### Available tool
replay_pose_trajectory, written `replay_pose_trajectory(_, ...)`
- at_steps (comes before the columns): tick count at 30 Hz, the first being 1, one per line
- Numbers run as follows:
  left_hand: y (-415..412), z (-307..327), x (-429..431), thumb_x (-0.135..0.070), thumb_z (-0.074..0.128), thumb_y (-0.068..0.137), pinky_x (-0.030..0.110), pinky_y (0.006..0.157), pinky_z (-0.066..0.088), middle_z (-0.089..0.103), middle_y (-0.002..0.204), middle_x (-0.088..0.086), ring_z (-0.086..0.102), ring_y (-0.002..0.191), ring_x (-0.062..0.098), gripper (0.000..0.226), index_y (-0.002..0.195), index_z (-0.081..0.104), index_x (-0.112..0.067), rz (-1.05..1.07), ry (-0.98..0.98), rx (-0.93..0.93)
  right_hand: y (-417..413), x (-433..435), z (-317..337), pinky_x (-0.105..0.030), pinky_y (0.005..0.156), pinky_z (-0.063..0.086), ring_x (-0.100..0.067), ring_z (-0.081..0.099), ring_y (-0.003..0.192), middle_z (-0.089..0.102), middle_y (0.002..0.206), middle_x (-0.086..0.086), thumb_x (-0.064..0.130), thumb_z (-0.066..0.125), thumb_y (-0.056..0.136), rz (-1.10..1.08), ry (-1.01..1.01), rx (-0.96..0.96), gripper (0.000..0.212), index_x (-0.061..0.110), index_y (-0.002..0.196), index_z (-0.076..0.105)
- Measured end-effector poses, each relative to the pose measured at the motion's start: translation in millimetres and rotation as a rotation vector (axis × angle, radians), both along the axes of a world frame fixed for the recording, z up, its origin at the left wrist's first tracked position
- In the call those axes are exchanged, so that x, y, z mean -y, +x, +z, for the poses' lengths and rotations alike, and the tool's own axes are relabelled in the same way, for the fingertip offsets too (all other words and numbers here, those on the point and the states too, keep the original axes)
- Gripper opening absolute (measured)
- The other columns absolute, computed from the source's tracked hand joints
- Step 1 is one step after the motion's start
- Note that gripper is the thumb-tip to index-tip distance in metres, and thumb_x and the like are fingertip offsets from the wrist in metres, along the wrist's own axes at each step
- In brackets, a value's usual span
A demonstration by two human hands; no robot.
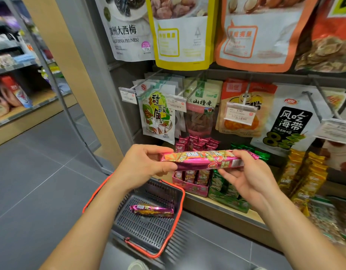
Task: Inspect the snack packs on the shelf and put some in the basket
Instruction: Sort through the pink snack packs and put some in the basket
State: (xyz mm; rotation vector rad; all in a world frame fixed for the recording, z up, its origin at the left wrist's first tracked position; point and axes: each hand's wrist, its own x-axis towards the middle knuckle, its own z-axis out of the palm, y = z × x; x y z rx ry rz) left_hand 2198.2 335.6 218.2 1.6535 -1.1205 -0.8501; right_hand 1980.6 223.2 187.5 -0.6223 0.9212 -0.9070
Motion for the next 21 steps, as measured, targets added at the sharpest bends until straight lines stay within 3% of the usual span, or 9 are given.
replay_pose_trajectory(4,6,-2,1,-0.002,0.07,0.082,0.018,0.062,0.055,0.077,0.092,0.0,0.073,0.077,0.017,0.041,0.119,0.064,-0.02,-0.008,0.006,-0.067,1,-1,0,-0.033,0.055,0.059,-0.022,0.074,0.074,0.075,0.074,-0.012,0.013,0.061,0.092,-0.003,0.006,0.04,0.011,0.005,0.099,0.058)
replay_pose_trajectory(8,12,-8,2,0.008,0.057,0.091,0.018,0.065,0.056,0.074,0.103,-0.002,0.072,0.085,0.013,0.043,0.127,0.06,-0.016,0.003,0.019,-0.003,1,-1,-1,-0.033,0.057,0.06,-0.022,0.074,0.076,0.075,0.076,-0.011,0.013,0.062,0.092,-0.005,0.008,0.069,0.011,0.007,0.1,0.058)
replay_pose_trajectory(12,13,-11,3,0.007,0.06,0.09,0.016,0.066,0.056,0.074,0.102,0.003,0.071,0.078,0.005,0.037,0.123,0.066,-0.011,0.111,0.002,0.214,1,-1,-3,-0.032,0.058,0.059,-0.019,0.074,0.075,0.075,0.079,-0.01,0.012,0.066,0.089,0.007,0.024,0.069,0.015,0.008,0.102,0.061)
replay_pose_trajectory(17,16,-10,0,0.002,0.064,0.088,0.003,0.059,0.045,0.071,0.077,-0.013,0.066,0.07,-0.006,0.033,0.115,0.072,-0.017,0.16,-0.01,0.513,-2,-1,-4,-0.03,0.056,0.058,-0.026,0.074,0.078,0.076,0.084,-0.01,0.015,0.072,0.084,0.083,0.021,-0.009,0.019,0.012,0.102,0.067)
replay_pose_trajectory(21,18,-11,-1,-0.004,0.062,0.087,0.009,0.054,0.04,0.067,0.07,-0.016,0.062,0.073,-0.002,0.033,0.107,0.069,-0.029,0.086,0.095,0.802,-5,-2,-3,-0.026,0.057,0.058,-0.024,0.075,0.08,0.077,0.09,-0.007,0.01,0.071,0.084,0.106,-0.086,-0.076,0.029,0.018,0.111,0.066)
